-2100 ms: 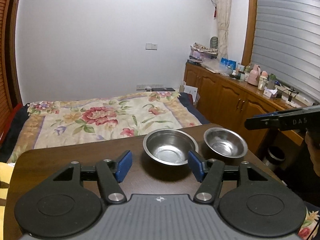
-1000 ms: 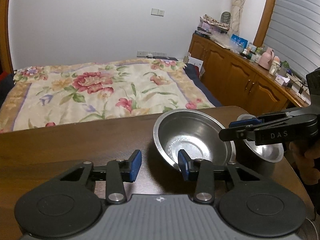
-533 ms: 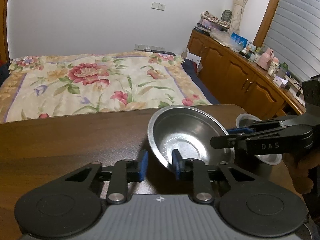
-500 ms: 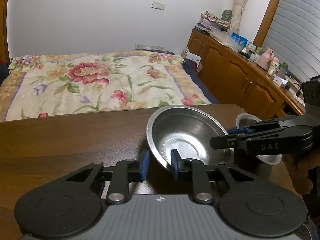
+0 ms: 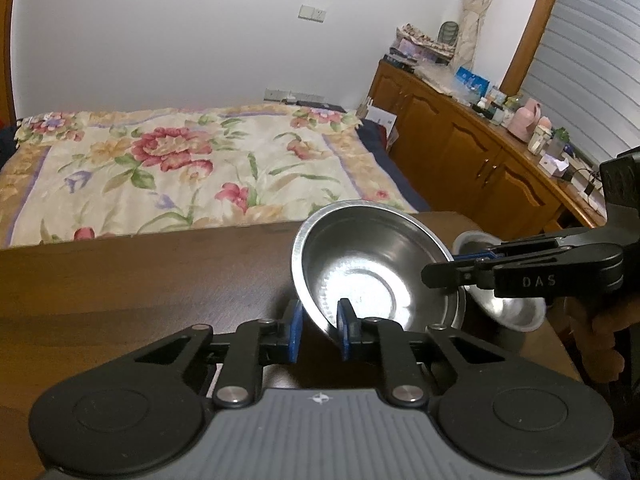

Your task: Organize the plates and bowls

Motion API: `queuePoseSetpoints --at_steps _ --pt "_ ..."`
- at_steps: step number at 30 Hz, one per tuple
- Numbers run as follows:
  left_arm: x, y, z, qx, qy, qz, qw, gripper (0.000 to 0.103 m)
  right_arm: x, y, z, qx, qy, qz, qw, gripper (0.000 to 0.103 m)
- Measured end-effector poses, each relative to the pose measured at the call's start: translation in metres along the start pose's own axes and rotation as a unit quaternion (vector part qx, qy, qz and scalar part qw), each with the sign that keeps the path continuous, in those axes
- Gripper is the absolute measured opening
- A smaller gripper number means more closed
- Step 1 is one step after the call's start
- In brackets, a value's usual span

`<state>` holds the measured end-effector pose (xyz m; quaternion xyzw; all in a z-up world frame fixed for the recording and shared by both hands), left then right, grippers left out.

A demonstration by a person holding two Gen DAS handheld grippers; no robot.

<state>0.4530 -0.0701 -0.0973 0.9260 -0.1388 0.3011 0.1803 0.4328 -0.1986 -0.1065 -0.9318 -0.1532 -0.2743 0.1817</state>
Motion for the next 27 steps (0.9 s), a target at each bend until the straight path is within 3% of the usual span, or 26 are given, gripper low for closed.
queuePoseSetpoints --at_steps 12,13,16,17,18,19,20,21,22,23,24,26,27 --pt "0.016 0.038 -0.047 -0.014 0.043 0.02 0.9988 0.019 0.013 0.001 -0.061 0.008 0.054 0.007 0.998 0.018" --pt "0.016 0.042 -0.051 -0.02 0.047 0.024 0.9984 0.011 0.012 0.0 -0.066 0.009 0.059 0.008 0.998 0.018" --pt "0.014 0.057 -0.066 -0.035 0.054 0.029 0.9975 0.01 0.007 -0.008 -0.077 0.03 0.066 0.011 0.997 0.009" --pt "0.013 0.062 -0.069 -0.033 0.055 0.036 0.9973 0.01 0.006 -0.008 -0.081 0.008 0.078 0.015 0.997 0.001" --pt "0.011 0.068 -0.069 -0.037 0.055 0.048 0.9967 0.007 0.005 -0.008 -0.083 -0.009 0.081 0.016 0.997 0.0" --pt "0.008 0.067 -0.062 -0.017 0.053 0.052 0.9971 0.002 0.001 -0.013 -0.078 -0.002 0.075 0.011 0.997 0.0" --pt "0.005 0.063 -0.053 0.006 0.041 0.054 0.9977 0.002 -0.002 -0.011 -0.069 -0.024 0.072 0.011 0.997 0.0" --pt "0.001 0.057 -0.044 0.006 0.029 0.047 0.9985 0.002 -0.004 -0.007 -0.059 -0.049 0.067 0.008 0.997 0.0" --pt "-0.003 0.049 -0.037 0.025 0.024 0.043 0.9985 0.002 -0.01 -0.004 -0.045 -0.031 0.048 0.017 0.998 0.0" --pt "-0.006 0.043 -0.033 0.038 0.026 0.041 0.9981 0.002 -0.012 0.002 -0.042 -0.043 0.055 0.025 0.997 0.0" --pt "-0.009 0.034 -0.032 0.036 0.032 0.027 0.9985 0.003 -0.012 0.002 -0.041 -0.058 0.064 0.012 0.996 0.0" --pt "-0.013 0.024 -0.032 0.033 0.036 0.015 0.9987 0.011 -0.015 -0.003 -0.043 -0.026 0.071 0.004 0.997 0.0" --pt "-0.015 0.021 -0.032 0.03 0.039 0.014 0.9987 0.024 -0.016 -0.005 -0.046 -0.033 0.07 -0.008 0.997 0.0"
Point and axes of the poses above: each gripper's, at about its wrist camera, not at the fingertips, and z roughly the way its jaws point, y to its right, x to its top, the point moved 10 cm from there along z, roughly the way its jaws point, and after that the axes turned 8 degrees about -y, right-handed, at the moved point
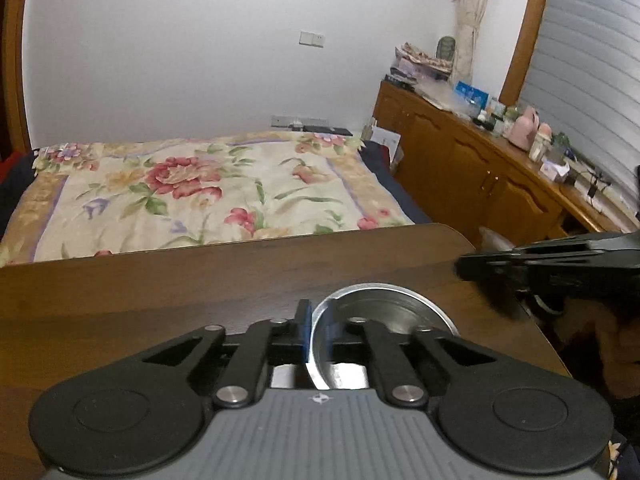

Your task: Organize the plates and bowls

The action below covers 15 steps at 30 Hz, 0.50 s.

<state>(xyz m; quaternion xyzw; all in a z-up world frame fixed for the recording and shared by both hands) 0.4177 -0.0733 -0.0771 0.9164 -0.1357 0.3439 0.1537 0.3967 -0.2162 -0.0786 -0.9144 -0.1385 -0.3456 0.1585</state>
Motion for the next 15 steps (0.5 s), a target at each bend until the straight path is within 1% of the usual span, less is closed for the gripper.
queuePoseSetpoints --at_steps 1,2,3,4,5,6,7,8,11,12,13,15 --pt "-0.002 -0.002 0.0 0.0 0.0 0.0 1.0 0.044 -0.001 -0.005 -0.009 0.013 0.006 -0.019 1.0 0.001" --pt "-0.005 -0.004 0.002 -0.002 -0.004 0.002 1.0 0.051 0.0 -0.008 -0.02 0.028 0.017 -0.032 0.999 0.001" --pt "-0.007 -0.004 0.004 -0.006 -0.011 0.002 0.9999 0.055 0.002 -0.006 -0.03 0.029 0.032 -0.035 0.998 0.002" --pt "-0.009 -0.006 0.007 -0.011 -0.015 -0.001 0.9998 0.055 0.003 0.005 -0.037 0.011 0.044 -0.036 0.998 0.012" --pt "-0.011 -0.007 0.01 -0.01 -0.022 0.0 0.9997 0.055 0.004 0.011 -0.037 0.006 0.045 -0.034 0.998 0.033" --pt "-0.012 -0.008 0.013 -0.003 -0.029 0.003 0.9996 0.054 0.003 0.017 -0.032 0.012 0.041 -0.029 0.999 0.044" --pt "-0.013 -0.009 0.015 0.003 -0.034 0.002 0.9994 0.05 0.0 0.021 -0.025 0.028 0.036 -0.02 0.999 0.056" --pt "-0.014 -0.01 0.017 0.002 -0.036 -0.001 0.9993 0.05 -0.003 0.023 -0.015 0.042 0.029 -0.01 0.999 0.055" --pt "-0.019 -0.012 0.02 -0.013 -0.047 -0.012 0.9988 0.05 -0.017 0.017 0.009 0.067 0.005 0.006 0.998 0.055" --pt "-0.022 -0.012 0.022 -0.016 -0.054 -0.014 0.9983 0.045 -0.022 0.011 0.011 0.065 -0.003 0.006 0.998 0.055" --pt "-0.025 -0.013 0.024 -0.014 -0.059 -0.018 0.998 0.038 -0.026 0.01 0.021 0.063 -0.014 0.007 0.998 0.055" --pt "-0.029 -0.013 0.027 -0.019 -0.066 -0.022 0.9974 0.033 -0.034 0.005 0.025 0.064 -0.026 0.007 0.998 0.055"
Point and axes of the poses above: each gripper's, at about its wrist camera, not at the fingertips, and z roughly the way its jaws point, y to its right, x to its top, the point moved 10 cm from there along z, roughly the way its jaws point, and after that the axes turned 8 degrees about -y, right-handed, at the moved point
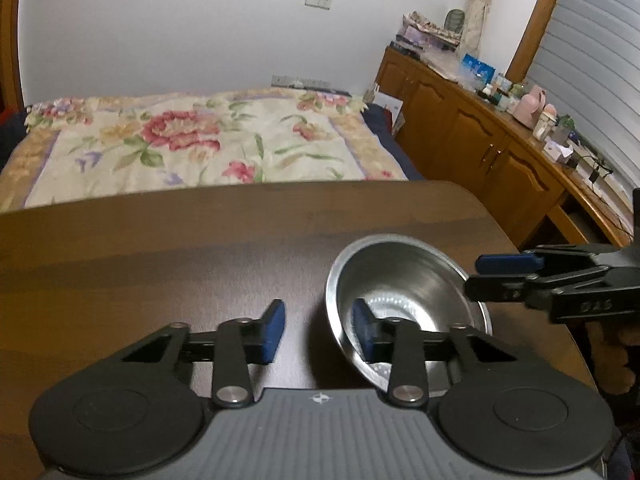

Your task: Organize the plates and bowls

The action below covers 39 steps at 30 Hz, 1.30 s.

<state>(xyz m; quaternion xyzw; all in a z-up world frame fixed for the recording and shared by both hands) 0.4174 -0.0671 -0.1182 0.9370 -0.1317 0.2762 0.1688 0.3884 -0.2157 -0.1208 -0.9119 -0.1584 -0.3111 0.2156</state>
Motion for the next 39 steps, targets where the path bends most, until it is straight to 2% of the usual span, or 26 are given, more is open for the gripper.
queuePoseSetpoints --at_steps 3,7,10,16,21,26,33,39 --pt "-0.006 0.003 0.004 -0.007 -0.01 -0.001 0.9999 0.03 -0.006 0.003 0.005 0.005 -0.007 0.023 1.0 0.054" --pt "-0.009 0.006 0.01 -0.021 -0.021 -0.009 0.9995 0.021 -0.013 0.002 0.01 0.025 -0.018 0.038 0.999 0.026" --pt "-0.01 0.011 0.012 -0.026 -0.027 -0.013 0.9992 0.016 -0.016 0.001 0.008 0.041 -0.019 0.048 0.998 0.015" --pt "-0.002 0.022 -0.003 -0.035 -0.008 -0.014 0.9993 0.013 -0.013 0.005 -0.003 0.046 -0.01 0.067 0.997 0.009" --pt "0.011 0.043 -0.032 -0.052 0.027 -0.006 0.9983 0.013 -0.003 0.002 -0.039 0.052 0.027 0.064 0.996 0.008" --pt "0.011 0.069 -0.061 -0.064 0.049 0.013 0.9967 0.013 -0.001 -0.002 -0.08 0.058 0.063 0.065 0.994 0.008" --pt "-0.01 0.093 -0.091 -0.067 0.062 0.029 0.9954 0.013 -0.016 -0.013 -0.117 0.066 0.095 0.077 0.99 0.008" --pt "-0.049 0.104 -0.106 -0.07 0.052 0.033 0.9957 0.013 -0.057 -0.024 -0.128 0.084 0.106 0.1 0.986 0.008"
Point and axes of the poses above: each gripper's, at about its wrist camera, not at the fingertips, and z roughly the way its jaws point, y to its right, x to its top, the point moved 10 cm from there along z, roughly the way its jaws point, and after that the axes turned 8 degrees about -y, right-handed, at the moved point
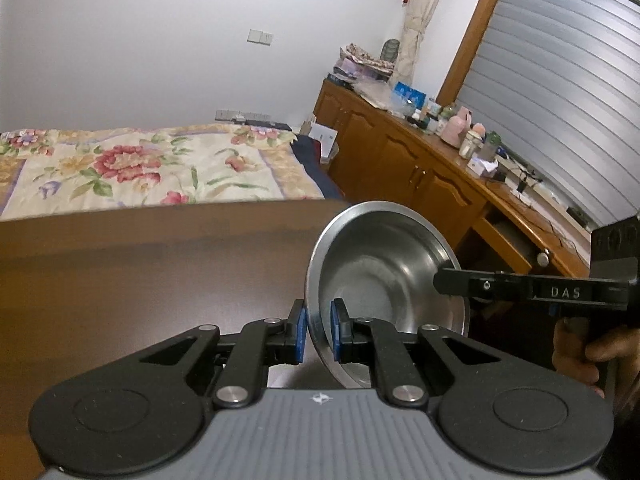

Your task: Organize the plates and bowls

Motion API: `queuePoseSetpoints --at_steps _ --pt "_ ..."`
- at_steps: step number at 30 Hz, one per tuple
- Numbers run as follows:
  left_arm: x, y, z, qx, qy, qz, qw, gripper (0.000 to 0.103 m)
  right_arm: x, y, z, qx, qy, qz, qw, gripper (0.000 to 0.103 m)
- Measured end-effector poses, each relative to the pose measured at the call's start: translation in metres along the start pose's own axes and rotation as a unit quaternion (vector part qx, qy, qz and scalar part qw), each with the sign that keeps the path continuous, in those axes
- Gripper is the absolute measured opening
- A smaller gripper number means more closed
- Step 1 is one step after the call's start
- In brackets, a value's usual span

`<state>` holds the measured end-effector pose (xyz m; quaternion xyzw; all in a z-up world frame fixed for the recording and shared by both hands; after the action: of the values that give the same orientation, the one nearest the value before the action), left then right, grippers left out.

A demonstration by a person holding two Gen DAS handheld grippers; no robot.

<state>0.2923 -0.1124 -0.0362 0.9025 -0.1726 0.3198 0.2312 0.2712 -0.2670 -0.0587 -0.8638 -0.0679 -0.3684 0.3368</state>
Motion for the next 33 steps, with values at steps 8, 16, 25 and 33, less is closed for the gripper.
queuePoseSetpoints --at_steps 8,16,25,33 --pt "-0.065 0.006 0.001 0.008 -0.031 -0.006 0.9995 0.013 -0.062 0.001 -0.003 -0.003 0.021 0.013 1.0 0.008" --pt "-0.082 0.004 0.01 0.051 -0.04 0.006 0.9979 0.013 -0.073 -0.005 -0.001 -0.047 0.03 -0.044 0.997 0.009" --pt "-0.087 0.0 0.017 0.088 -0.041 0.033 0.9947 0.013 -0.08 0.003 0.012 -0.079 0.02 -0.07 0.994 0.009" --pt "-0.09 -0.004 0.019 0.093 -0.036 0.031 0.9946 0.013 -0.086 0.002 0.014 -0.086 0.02 -0.077 0.993 0.011"
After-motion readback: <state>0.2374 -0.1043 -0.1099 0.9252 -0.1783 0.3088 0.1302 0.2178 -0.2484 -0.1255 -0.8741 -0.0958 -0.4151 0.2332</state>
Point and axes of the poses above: each gripper's, at about its wrist camera, not at the fingertips, and z roughly the way its jaws point, y to its right, x to its top, the point moved 10 cm from there along z, roughly the way its jaws point, and after that the axes turned 8 degrees about -y, right-handed, at the moved point
